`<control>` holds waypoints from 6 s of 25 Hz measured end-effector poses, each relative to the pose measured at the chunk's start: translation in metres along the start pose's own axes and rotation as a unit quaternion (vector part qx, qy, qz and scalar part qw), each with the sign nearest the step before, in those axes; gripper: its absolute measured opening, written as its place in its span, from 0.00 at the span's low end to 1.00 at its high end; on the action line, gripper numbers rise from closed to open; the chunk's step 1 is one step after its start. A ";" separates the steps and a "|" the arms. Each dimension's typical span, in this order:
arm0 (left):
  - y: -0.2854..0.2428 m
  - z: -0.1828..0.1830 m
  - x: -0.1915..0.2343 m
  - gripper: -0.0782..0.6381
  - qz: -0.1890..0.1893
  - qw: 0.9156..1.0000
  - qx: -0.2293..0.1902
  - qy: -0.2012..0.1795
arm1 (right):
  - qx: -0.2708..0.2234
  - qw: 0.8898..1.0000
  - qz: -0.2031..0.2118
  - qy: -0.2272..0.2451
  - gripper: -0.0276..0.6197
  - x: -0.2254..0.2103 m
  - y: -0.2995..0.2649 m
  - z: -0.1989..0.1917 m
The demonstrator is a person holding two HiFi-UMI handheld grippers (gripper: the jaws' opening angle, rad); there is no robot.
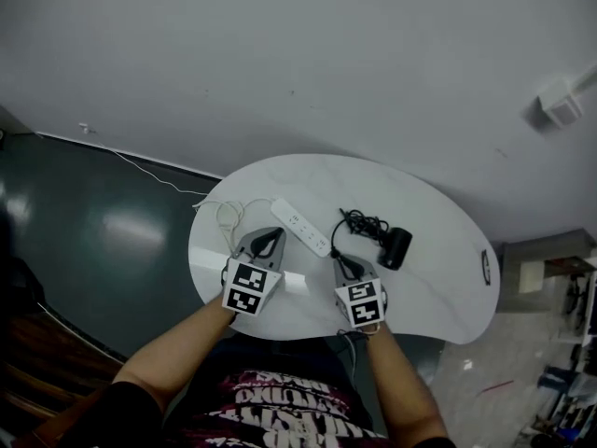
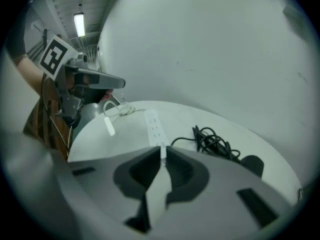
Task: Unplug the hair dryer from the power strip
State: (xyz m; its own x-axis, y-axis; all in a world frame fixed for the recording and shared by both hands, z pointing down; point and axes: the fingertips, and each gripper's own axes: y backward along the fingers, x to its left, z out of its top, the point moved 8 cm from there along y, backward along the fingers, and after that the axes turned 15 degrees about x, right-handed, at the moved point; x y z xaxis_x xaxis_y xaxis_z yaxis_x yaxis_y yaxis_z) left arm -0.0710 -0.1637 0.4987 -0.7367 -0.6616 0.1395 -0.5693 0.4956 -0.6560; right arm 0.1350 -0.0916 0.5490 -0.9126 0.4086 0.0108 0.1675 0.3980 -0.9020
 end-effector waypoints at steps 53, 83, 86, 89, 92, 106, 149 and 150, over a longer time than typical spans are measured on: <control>-0.141 -0.041 -0.022 0.13 -0.077 0.981 0.151 -0.092 | -0.164 0.982 0.084 0.028 0.21 -0.003 -0.062 0.030; -0.140 -0.042 -0.022 0.13 -0.066 0.983 0.143 -0.095 | -0.214 0.971 0.047 0.096 0.23 0.006 -0.071 0.024; -0.140 -0.043 -0.020 0.13 -0.069 0.984 0.140 -0.088 | -0.207 0.973 0.040 0.099 0.24 0.009 -0.071 0.029; -0.137 -0.039 -0.016 0.13 -0.087 0.986 0.127 -0.056 | -0.213 0.971 0.040 0.097 0.24 0.009 -0.072 0.032; -0.136 -0.035 -0.014 0.13 -0.100 0.986 0.124 -0.053 | -0.229 0.968 0.048 0.088 0.24 0.008 -0.073 0.030; -0.138 -0.036 -0.016 0.13 -0.101 0.982 0.141 -0.077 | -0.179 0.977 0.099 0.057 0.33 -0.004 -0.048 0.004; -0.139 -0.031 -0.011 0.13 -0.132 0.980 0.145 -0.034 | -0.191 0.934 0.300 -0.037 0.17 -0.036 -0.082 0.030; -0.139 -0.031 -0.011 0.13 -0.132 0.980 0.143 -0.032 | -0.193 0.935 0.297 -0.031 0.18 -0.035 -0.083 0.030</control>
State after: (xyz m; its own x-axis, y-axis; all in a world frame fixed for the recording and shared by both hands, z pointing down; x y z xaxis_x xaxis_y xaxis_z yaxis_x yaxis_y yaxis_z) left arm 0.0053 -0.2077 0.6114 -0.5480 -0.7843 0.2909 -0.6041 0.1306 -0.7861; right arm 0.1421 -0.1636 0.6108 -0.6336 0.6074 -0.4791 0.7629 0.3875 -0.5175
